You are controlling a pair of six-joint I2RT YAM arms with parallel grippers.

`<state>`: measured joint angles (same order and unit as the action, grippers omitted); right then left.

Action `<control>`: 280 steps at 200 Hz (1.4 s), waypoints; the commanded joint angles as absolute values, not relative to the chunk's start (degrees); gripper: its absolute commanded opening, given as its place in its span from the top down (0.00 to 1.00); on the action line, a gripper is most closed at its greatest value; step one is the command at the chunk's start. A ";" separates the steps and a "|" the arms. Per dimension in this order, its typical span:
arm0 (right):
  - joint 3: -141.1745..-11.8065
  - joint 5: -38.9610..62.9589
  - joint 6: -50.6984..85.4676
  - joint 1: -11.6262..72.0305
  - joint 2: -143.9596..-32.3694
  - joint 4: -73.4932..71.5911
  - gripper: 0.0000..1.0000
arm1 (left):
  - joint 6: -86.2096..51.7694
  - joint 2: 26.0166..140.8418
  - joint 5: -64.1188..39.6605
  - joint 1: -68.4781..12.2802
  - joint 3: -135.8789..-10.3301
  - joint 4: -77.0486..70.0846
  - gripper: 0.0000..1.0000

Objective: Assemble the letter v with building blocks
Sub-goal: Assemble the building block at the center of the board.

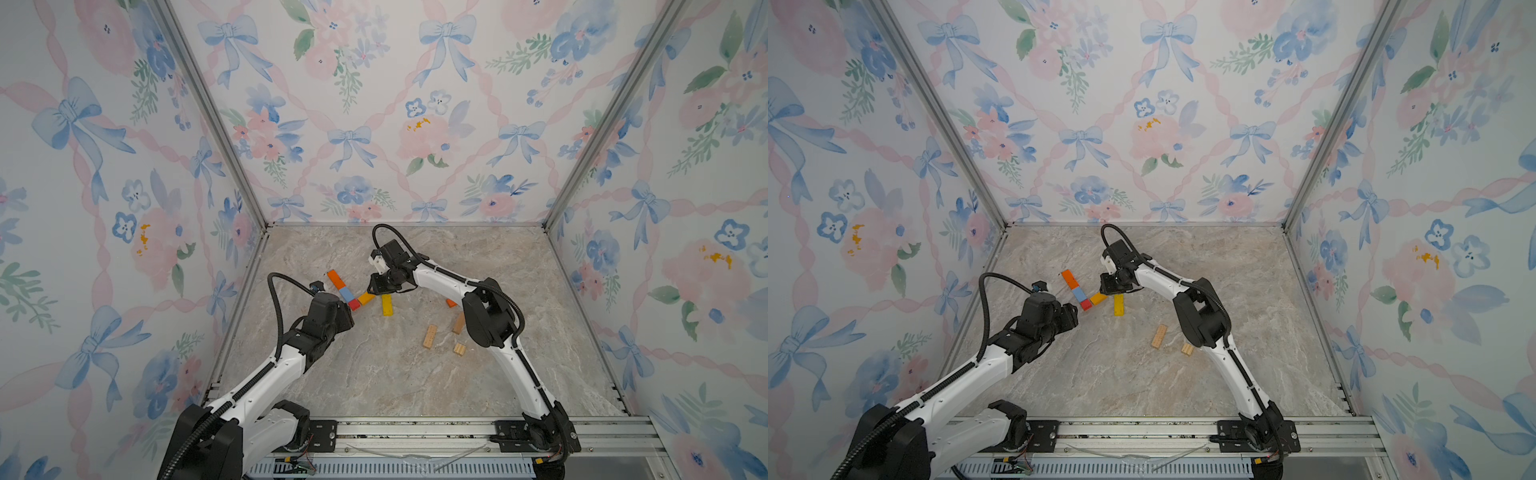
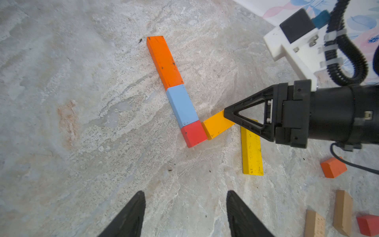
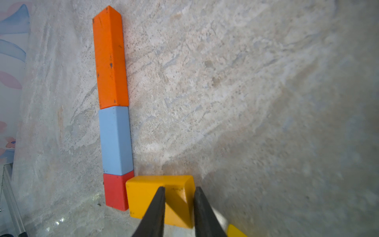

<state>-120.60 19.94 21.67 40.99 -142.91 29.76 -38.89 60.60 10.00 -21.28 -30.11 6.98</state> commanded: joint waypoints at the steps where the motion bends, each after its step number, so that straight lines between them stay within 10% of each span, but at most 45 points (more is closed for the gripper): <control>1: -119.27 20.22 22.19 41.75 -140.94 30.50 0.73 | -39.29 61.00 9.64 -20.79 -29.70 7.77 0.35; 280: -115.05 21.36 24.13 41.92 -138.66 27.42 0.75 | -39.71 60.06 8.83 -20.57 -28.95 8.02 0.35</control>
<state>-116.11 21.04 23.64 41.10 -140.77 26.92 -39.11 60.90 9.28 -20.97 -29.93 7.35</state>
